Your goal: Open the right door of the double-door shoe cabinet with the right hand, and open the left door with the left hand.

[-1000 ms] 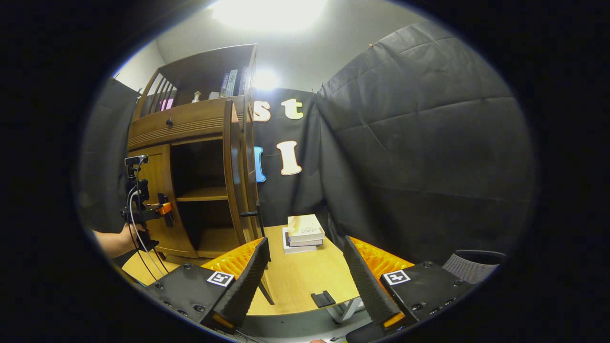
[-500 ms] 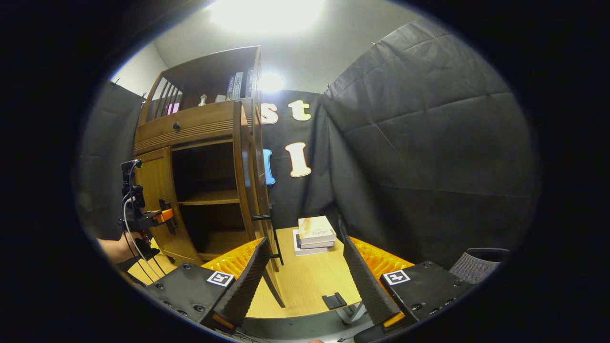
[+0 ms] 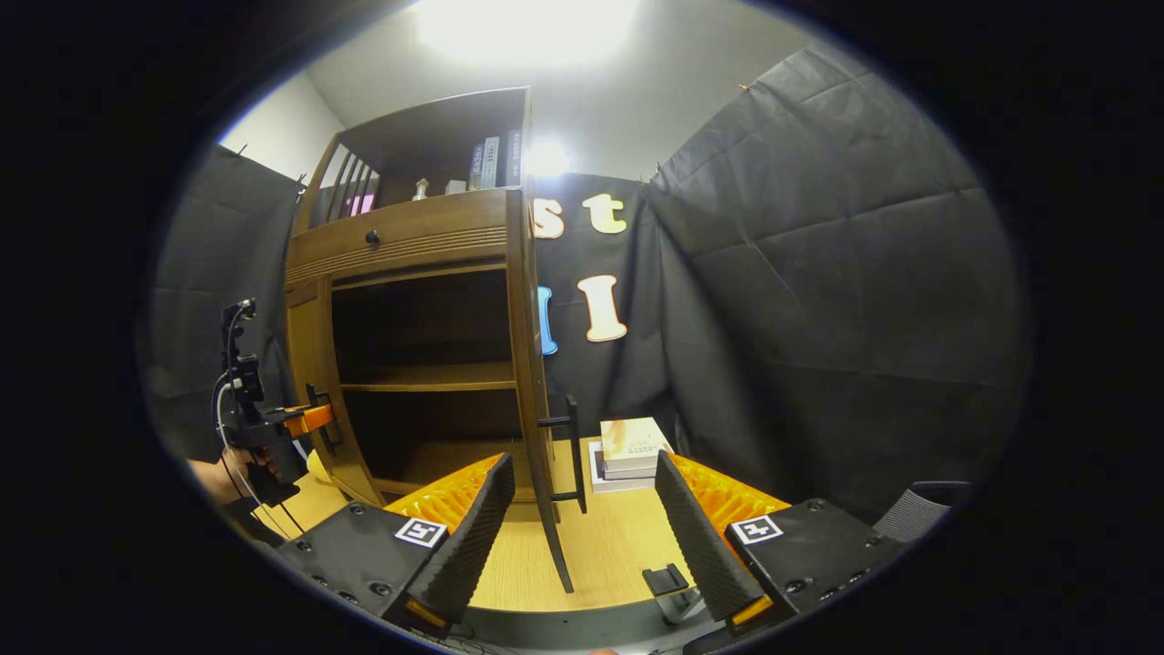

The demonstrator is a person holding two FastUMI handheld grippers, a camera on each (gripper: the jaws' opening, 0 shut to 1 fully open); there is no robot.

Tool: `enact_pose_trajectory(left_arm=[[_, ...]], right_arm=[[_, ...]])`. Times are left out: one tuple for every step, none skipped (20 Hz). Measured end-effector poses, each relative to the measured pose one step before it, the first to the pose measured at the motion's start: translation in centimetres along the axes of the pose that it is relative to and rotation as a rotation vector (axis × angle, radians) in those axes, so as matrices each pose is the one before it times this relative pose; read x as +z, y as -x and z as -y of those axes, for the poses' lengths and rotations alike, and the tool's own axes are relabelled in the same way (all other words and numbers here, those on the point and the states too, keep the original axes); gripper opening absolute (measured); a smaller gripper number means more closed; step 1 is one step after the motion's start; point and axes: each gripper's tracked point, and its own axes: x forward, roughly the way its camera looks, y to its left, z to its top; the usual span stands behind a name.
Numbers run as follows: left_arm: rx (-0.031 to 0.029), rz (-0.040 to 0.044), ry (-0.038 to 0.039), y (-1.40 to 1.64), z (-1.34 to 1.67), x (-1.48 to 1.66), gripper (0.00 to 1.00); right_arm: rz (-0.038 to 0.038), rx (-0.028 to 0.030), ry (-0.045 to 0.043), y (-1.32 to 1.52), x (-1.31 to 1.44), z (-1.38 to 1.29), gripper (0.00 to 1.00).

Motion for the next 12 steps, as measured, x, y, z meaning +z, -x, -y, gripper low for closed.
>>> enact_pose_trajectory(left_arm=[[-0.00097,0.00022,-0.00002,0.773,-0.394,0.069,0.21],[-0.00222,0.00083,0.00383,0.694,-0.313,0.059,0.21],[-0.00054,-0.00114,0.00505,0.687,-0.454,-0.137,0.2],[0.00153,0.00242,0.00523,0.479,-0.351,0.077,0.2],[0.00193,0.00061,0.00266,0.533,-0.39,0.057,0.2],[0.00233,0.00027,0.00179,0.532,-0.278,0.068,0.2],[0.00318,-0.00286,-0.0005,0.45,-0.42,0.082,0.2],[0.00194,-0.00191,0.00352,0.505,-0.438,0.065,0.2],[0.00155,0.00067,0.00446,0.602,-0.467,-0.057,0.2],[0.00109,-0.0036,0.00148,0.466,-0.311,0.017,0.2],[-0.0001,0.00028,-0.00124,0.477,-0.396,-0.024,0.2],[-0.00033,-0.00233,-0.0019,0.266,-0.069,-0.045,0.2]], right_arm=[[0.00194,0.00687,0.00256,-0.03,0.085,-0.265,0.98],[0.00256,0.0077,-0.00131,-0.081,0.084,-0.427,0.98],[0.00182,0.01002,-0.00352,-0.216,0.092,-0.495,0.98],[0.00213,0.00866,-0.00199,-0.26,0.11,-0.494,0.98],[0.00164,0.00603,0.00123,-0.15,-0.031,-0.409,0.98],[-0.00065,0.00736,0.00407,-0.184,-0.015,-0.451,0.98],[0.00151,0.0082,0.0048,-0.222,0.142,-0.461,0.98],[0.00288,0.00875,0.0035,-0.17,0.123,-0.513,0.98],[0.00378,0.00985,0.00127,-0.223,0.209,-0.575,0.98],[0.00366,0.01051,-0.0001,-0.232,0.085,-0.63,0.98],[0.00109,0.01061,0.00125,-0.213,0.081,-0.594,0.98],[0.00044,0.01012,0.00385,-0.182,-0.03,-0.566,0.98]])
